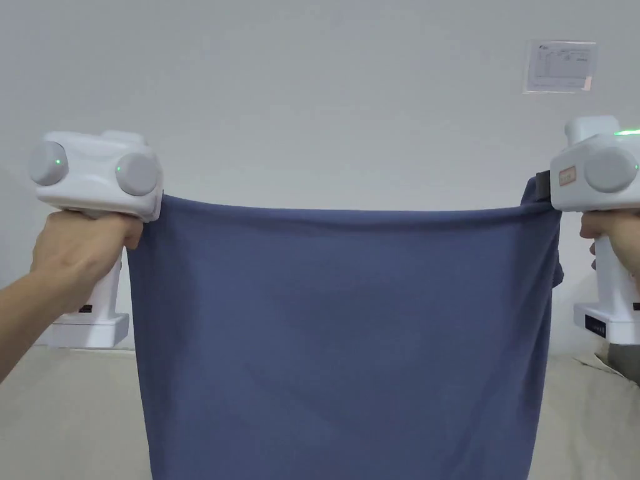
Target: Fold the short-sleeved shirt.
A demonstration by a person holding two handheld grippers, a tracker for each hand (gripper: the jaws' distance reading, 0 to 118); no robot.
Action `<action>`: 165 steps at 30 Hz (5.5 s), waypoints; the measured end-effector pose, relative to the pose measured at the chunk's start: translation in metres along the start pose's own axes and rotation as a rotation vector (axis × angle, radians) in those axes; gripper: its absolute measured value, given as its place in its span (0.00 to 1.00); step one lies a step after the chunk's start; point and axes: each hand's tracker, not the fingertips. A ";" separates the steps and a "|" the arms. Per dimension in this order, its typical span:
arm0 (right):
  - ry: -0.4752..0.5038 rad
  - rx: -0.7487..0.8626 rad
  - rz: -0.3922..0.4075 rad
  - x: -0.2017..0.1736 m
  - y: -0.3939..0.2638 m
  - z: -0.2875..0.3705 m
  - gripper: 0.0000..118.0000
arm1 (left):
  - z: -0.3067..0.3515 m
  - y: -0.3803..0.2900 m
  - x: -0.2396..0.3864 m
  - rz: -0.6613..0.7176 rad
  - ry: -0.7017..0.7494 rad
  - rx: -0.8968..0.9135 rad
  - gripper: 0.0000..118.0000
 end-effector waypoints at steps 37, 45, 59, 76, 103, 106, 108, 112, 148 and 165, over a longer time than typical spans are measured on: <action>0.027 -0.247 0.045 -0.024 -0.175 -0.184 0.03 | -0.180 -0.156 0.077 -0.076 -0.017 -0.207 0.00; 0.075 -0.370 0.016 -0.012 -0.267 -0.074 0.03 | -0.093 -0.248 0.056 -0.095 -0.069 -0.307 0.00; 0.110 -0.592 -0.108 0.003 -0.431 0.118 0.03 | 0.070 -0.403 -0.006 -0.087 -0.087 -0.519 0.00; 0.115 -0.737 -0.178 0.018 -0.534 0.228 0.03 | 0.161 -0.514 -0.050 -0.046 -0.119 -0.699 0.00; 0.073 -0.595 -0.160 0.025 -0.487 0.258 0.86 | 0.196 -0.472 -0.063 0.041 -0.218 -0.596 0.93; 0.020 -0.522 -0.140 0.019 -0.472 0.265 0.09 | 0.201 -0.461 -0.075 0.115 -0.224 -0.545 0.28; 0.028 -0.480 -0.163 0.015 -0.460 0.272 0.02 | 0.205 -0.455 -0.077 0.121 -0.192 -0.494 0.06; 0.038 -0.422 -0.122 0.012 -0.450 0.286 0.01 | 0.213 -0.455 -0.082 0.081 -0.197 -0.456 0.06; 0.174 -0.773 -0.177 0.029 -0.533 0.258 1.00 | 0.174 -0.526 -0.050 0.079 -0.264 -0.764 0.01; 0.196 -0.781 -0.138 0.060 -0.523 0.242 0.08 | 0.169 -0.523 -0.066 0.090 -0.269 -0.764 0.01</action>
